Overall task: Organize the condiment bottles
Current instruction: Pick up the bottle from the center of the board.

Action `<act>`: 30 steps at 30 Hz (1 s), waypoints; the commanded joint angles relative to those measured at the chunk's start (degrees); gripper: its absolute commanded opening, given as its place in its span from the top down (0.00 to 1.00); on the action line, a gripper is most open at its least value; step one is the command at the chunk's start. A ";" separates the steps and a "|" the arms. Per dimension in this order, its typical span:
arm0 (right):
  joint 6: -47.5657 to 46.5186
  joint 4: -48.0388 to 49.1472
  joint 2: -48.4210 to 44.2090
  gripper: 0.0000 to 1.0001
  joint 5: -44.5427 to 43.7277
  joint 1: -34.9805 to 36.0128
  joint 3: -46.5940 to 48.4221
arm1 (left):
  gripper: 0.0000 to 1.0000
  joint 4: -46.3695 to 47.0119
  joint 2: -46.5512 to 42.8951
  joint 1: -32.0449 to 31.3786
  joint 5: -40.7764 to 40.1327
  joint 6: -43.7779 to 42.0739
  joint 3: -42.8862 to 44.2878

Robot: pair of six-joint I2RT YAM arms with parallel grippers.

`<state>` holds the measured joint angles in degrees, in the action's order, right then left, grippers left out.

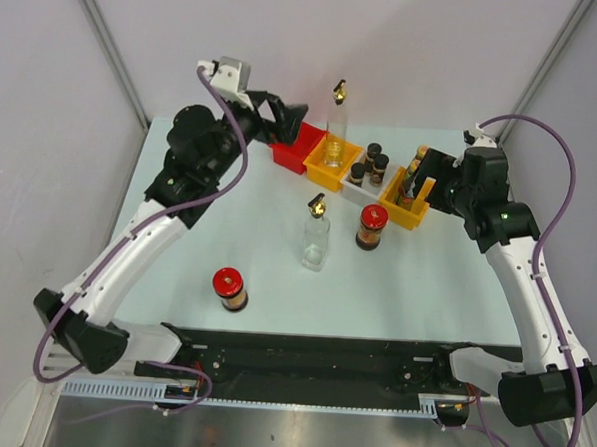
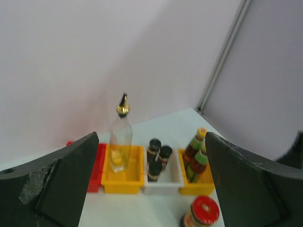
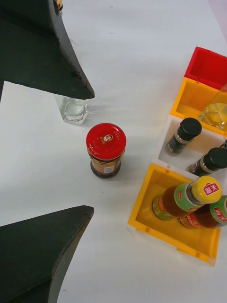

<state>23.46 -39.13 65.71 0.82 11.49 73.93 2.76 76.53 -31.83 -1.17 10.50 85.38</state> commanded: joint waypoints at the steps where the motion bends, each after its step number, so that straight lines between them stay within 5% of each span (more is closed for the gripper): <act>1: -0.52 -1.47 -1.99 0.00 -0.82 -0.32 -0.45 | 0.00 -9.88 -5.24 -0.68 6.95 2.77 -8.01; 13: 0.27 -2.35 -2.52 0.00 -2.58 -0.24 -1.95 | 0.00 0.48 -15.80 -8.59 8.64 -1.01 -31.93; 22: 0.27 -1.91 -1.99 0.00 -2.67 -0.23 -2.21 | 0.01 6.55 -18.35 -10.53 4.77 0.14 -36.08; 30: 3.42 4.06 1.70 0.10 14.72 2.92 -4.85 | 0.04 4.80 -15.54 -12.55 10.66 -1.88 -35.99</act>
<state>24.14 -39.53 65.93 5.19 11.94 70.43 6.31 60.20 -42.65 5.78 10.85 49.50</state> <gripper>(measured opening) 0.943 0.966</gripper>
